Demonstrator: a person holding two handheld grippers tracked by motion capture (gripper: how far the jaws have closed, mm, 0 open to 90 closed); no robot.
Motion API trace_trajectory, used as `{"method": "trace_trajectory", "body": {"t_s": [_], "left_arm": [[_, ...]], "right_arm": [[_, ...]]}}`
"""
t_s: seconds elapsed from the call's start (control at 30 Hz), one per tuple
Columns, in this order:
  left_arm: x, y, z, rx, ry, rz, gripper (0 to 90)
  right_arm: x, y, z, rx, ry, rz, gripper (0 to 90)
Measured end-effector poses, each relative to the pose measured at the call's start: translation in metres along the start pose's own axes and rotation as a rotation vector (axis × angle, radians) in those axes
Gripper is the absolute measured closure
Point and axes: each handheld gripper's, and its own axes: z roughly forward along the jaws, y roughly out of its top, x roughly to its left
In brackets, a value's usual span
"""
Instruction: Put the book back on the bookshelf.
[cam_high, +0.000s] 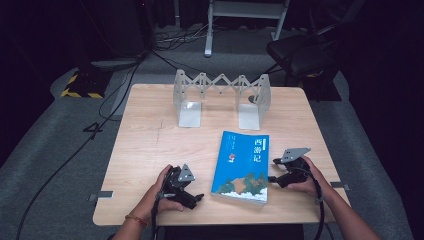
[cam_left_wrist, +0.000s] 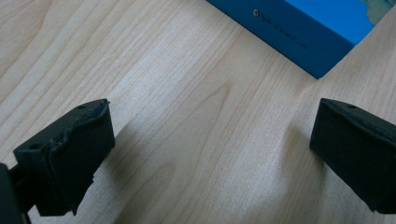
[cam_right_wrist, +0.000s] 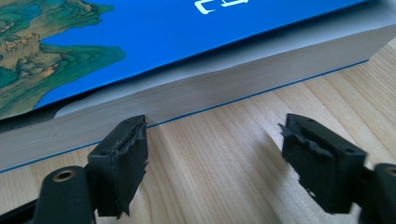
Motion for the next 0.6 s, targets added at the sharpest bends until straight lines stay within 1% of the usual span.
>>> {"method": "trace_trajectory", "body": {"t_s": [0.07, 0.2, 0.27, 0.43, 0.6], "left_arm": [[0.000, 0.000, 0.000, -0.002, 0.000, 0.000, 0.3], [0.001, 0.000, 0.001, -0.004, -0.003, 0.003, 0.3], [0.001, 0.000, 0.001, -0.003, -0.002, 0.004, 0.3], [0.001, 0.001, 0.001, -0.001, -0.004, 0.006, 0.3], [0.001, 0.001, 0.001, -0.004, -0.002, 0.004, 0.3]], "right_arm": [[0.000, -0.001, 0.000, -0.009, 0.012, 0.005, 24.5], [0.001, 0.000, -0.002, -0.016, 0.003, -0.013, 24.6], [0.000, 0.001, -0.004, -0.024, 0.009, -0.010, 25.0], [0.001, 0.003, -0.007, -0.038, 0.005, -0.017, 25.7], [0.000, 0.005, -0.010, -0.060, 0.018, -0.003, 25.7]]}}
